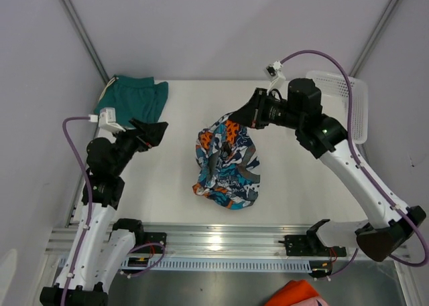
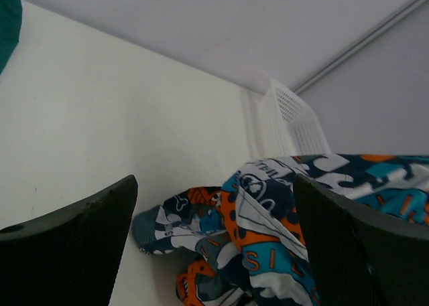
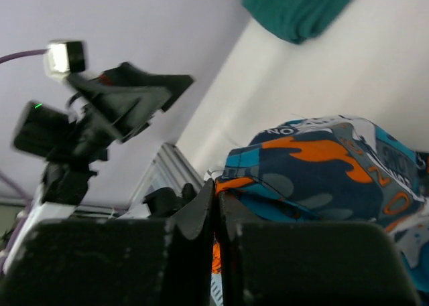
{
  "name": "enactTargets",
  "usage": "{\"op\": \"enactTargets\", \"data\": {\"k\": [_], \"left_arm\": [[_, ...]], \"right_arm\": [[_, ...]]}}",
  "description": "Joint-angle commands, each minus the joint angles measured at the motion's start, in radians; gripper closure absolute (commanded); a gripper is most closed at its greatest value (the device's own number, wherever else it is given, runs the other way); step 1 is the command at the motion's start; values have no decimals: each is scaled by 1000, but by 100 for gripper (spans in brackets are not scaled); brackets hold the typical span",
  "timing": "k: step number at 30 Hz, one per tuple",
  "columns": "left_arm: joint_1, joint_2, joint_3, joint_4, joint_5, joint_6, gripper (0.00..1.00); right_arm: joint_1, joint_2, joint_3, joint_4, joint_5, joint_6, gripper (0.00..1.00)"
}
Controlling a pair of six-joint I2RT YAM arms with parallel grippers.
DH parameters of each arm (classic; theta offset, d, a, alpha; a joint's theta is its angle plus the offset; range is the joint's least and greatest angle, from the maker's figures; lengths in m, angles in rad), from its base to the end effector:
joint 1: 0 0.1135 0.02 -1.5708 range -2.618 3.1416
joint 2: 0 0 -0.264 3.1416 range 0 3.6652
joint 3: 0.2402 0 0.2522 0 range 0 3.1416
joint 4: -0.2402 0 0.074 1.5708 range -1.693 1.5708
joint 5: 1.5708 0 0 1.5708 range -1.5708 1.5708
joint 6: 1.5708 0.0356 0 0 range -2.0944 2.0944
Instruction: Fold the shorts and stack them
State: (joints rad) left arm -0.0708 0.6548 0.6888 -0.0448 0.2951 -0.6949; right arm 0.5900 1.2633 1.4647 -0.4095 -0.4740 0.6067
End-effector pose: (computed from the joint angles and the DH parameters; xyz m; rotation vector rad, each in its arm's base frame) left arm 0.1603 -0.0217 0.3414 -0.2717 1.6209 -0.8251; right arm 0.2166 0.1646 0.4511 -0.3576 1.9103 1.2518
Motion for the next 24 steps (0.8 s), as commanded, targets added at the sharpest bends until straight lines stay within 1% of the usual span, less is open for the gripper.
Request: {"op": "enactTargets", "data": {"k": [1,2,4,5,6,7,8,9,10,11,13,17,18,19,20,21,22,24], "left_arm": [[-27,-29,-64,-26,72,43,1],[-33,-37,-77,-21,67,41,1],[-58,-50,-110,-18,55,35,1],[-67,-58,-124,-21,32,35,1],[-87,-60,-142,-33,21,38,1],[-98,-58,-147,-38,13,41,1],[-107,-58,-152,-40,7,43,1],[-133,-58,-159,-41,-10,43,1],[-148,-57,-179,-40,-19,43,1],[-162,-54,-187,-27,-27,46,1],[-205,-47,-213,-23,-74,51,1],[-242,-40,-236,-35,-168,64,1],[-244,-47,-241,-61,-191,57,1],[-244,-56,-253,-75,-244,52,1],[-244,-67,-258,-105,-270,43,1],[-242,-78,-261,-121,-289,35,1],[-242,-107,-270,-139,-351,28,1],[-242,-142,-270,-191,-401,0,1]], "right_arm": [[-27,115,-35,-43,47,-45,97],[-22,189,-27,-41,43,-50,100],[0,272,20,-51,41,-71,100],[11,356,43,-61,41,-82,98],[30,393,84,-83,41,-103,86],[30,427,85,-98,44,-104,85],[45,453,110,-106,69,-125,52],[51,464,102,-98,92,-130,40],[56,452,82,-62,118,-131,34],[57,435,28,-37,156,-130,26],[56,371,-15,-2,187,-133,24],[86,260,-85,-32,297,-165,24],[124,234,-122,-37,348,-179,26],[149,190,-142,-41,376,-185,28],[177,171,-159,-49,411,-189,29],[236,156,-185,-57,446,-191,30],[269,133,-197,-72,521,-191,31],[327,124,-216,-86,584,-177,32]]}}
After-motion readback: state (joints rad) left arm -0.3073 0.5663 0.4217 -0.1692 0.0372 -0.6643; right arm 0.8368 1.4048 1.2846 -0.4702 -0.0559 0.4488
